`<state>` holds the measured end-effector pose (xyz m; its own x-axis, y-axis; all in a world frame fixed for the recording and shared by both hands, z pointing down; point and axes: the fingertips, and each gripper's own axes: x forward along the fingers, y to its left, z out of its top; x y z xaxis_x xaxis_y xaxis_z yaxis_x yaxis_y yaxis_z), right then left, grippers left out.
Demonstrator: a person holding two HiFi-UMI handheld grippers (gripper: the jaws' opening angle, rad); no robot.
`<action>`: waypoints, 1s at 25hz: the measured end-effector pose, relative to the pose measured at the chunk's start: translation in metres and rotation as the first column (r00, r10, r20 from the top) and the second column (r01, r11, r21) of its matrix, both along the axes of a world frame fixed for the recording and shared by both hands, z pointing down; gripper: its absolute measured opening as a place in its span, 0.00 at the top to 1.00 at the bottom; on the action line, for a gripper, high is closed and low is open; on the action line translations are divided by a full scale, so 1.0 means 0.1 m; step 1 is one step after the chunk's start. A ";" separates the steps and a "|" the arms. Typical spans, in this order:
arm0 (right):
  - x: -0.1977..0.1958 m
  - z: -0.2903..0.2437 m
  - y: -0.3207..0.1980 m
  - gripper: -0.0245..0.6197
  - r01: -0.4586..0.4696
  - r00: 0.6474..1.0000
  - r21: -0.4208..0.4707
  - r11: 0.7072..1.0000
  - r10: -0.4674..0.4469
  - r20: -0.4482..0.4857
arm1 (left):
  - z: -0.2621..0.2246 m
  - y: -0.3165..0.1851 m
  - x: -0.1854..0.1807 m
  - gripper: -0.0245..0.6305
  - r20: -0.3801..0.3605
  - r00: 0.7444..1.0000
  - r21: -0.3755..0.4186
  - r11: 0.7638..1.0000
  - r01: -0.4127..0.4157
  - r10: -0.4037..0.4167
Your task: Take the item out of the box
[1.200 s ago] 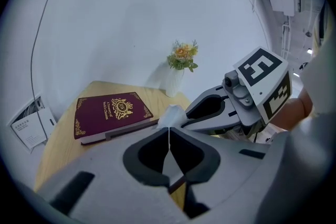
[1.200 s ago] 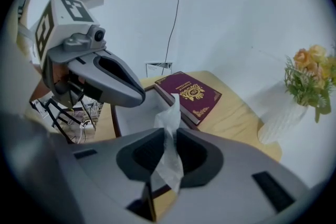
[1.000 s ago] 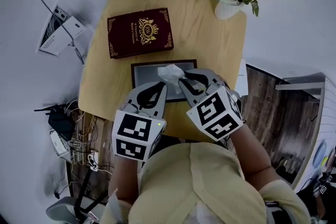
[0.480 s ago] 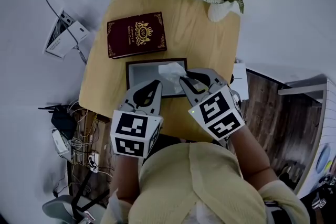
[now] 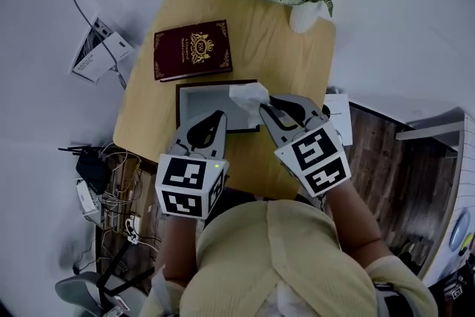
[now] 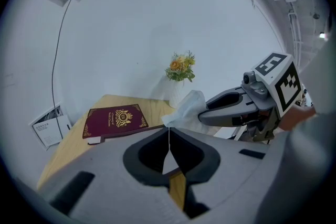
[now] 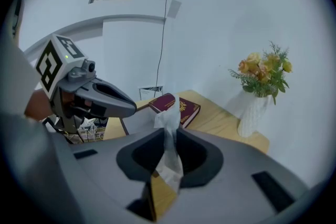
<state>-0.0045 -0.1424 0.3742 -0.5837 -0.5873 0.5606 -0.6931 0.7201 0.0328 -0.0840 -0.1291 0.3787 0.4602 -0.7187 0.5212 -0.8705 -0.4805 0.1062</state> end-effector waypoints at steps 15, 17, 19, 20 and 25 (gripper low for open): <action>0.39 0.01 0.17 0.84 -0.089 0.992 -0.006 0.996 0.089 0.088 | 0.02 0.13 0.12 0.93 -0.043 0.997 0.019 0.998 0.065 -0.064; 0.41 0.03 0.19 0.84 -0.091 0.991 -0.013 0.996 0.092 0.098 | 0.04 0.15 0.13 0.93 -0.047 0.996 0.015 0.997 0.071 -0.070; 0.43 0.04 0.21 0.84 -0.093 0.990 -0.017 0.995 0.095 0.102 | 0.05 0.16 0.15 0.93 -0.052 0.996 0.011 0.997 0.078 -0.077; 0.45 0.04 0.21 0.84 -0.095 0.990 -0.018 0.995 0.096 0.104 | 0.05 0.17 0.15 0.93 -0.055 0.995 0.010 0.997 0.082 -0.082; 0.50 0.06 0.24 0.84 -0.103 0.987 -0.029 0.994 0.106 0.124 | 0.06 0.19 0.16 0.93 -0.065 0.993 0.010 0.995 0.100 -0.099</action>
<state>0.0459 -0.1185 0.3806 -0.5859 -0.6372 0.5007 -0.7623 0.6430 -0.0738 -0.0679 -0.1103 0.3849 0.4183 -0.7693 0.4829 -0.9057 -0.3934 0.1579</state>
